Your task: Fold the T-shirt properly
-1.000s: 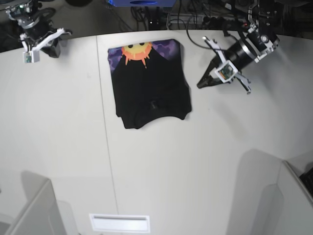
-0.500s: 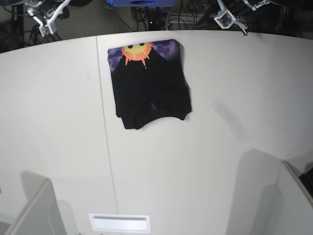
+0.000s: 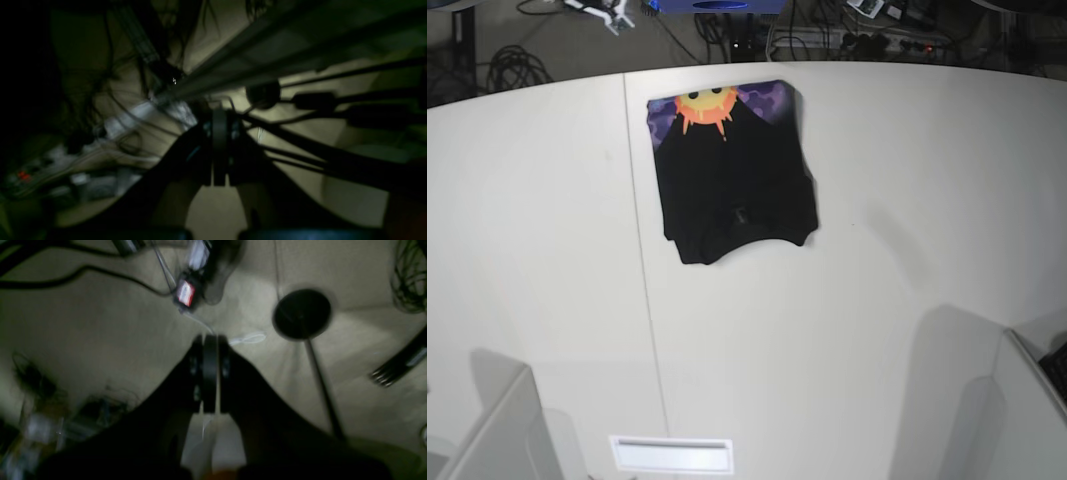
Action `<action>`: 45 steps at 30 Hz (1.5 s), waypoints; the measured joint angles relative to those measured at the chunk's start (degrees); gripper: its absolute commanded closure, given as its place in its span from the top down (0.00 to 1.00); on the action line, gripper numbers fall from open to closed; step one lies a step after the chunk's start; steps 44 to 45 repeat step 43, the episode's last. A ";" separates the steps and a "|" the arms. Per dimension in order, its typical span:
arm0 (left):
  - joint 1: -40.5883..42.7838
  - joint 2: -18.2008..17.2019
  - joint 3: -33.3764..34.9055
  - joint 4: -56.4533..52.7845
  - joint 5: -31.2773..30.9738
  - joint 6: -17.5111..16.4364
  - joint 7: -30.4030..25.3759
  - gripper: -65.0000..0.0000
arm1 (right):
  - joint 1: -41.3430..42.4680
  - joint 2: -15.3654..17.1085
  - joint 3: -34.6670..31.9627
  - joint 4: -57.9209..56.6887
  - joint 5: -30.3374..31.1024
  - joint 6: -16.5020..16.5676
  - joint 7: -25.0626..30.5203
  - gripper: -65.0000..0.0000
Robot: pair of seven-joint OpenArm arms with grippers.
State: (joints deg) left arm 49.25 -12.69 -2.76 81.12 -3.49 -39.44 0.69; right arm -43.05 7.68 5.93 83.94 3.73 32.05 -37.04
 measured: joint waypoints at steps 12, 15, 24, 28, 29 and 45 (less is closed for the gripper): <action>-18.25 5.22 1.46 -35.54 0.02 0.61 -5.66 0.00 | 17.25 1.64 -16.33 -43.45 -0.35 -0.44 18.32 0.00; -21.94 5.68 1.46 -44.96 -0.22 0.57 -11.15 0.00 | 20.06 1.81 -18.78 -52.63 -0.61 -0.55 25.00 0.00; -34.25 4.94 4.79 -69.48 2.21 0.76 -18.29 0.00 | 25.46 -2.19 -19.50 -67.49 -0.17 -4.66 39.89 0.00; -35.89 3.91 7.45 -72.26 5.25 0.59 -18.29 0.00 | 25.40 -2.19 -19.61 -69.94 -0.22 -20.02 47.45 0.00; -35.74 3.78 7.45 -72.26 5.25 1.57 -18.49 0.00 | 25.40 -1.95 -19.61 -70.71 -0.39 -23.54 49.55 0.00; -35.89 3.91 7.43 -72.26 6.03 7.78 -18.51 0.00 | 25.22 -3.76 -19.28 -71.32 -0.13 -26.91 52.50 0.00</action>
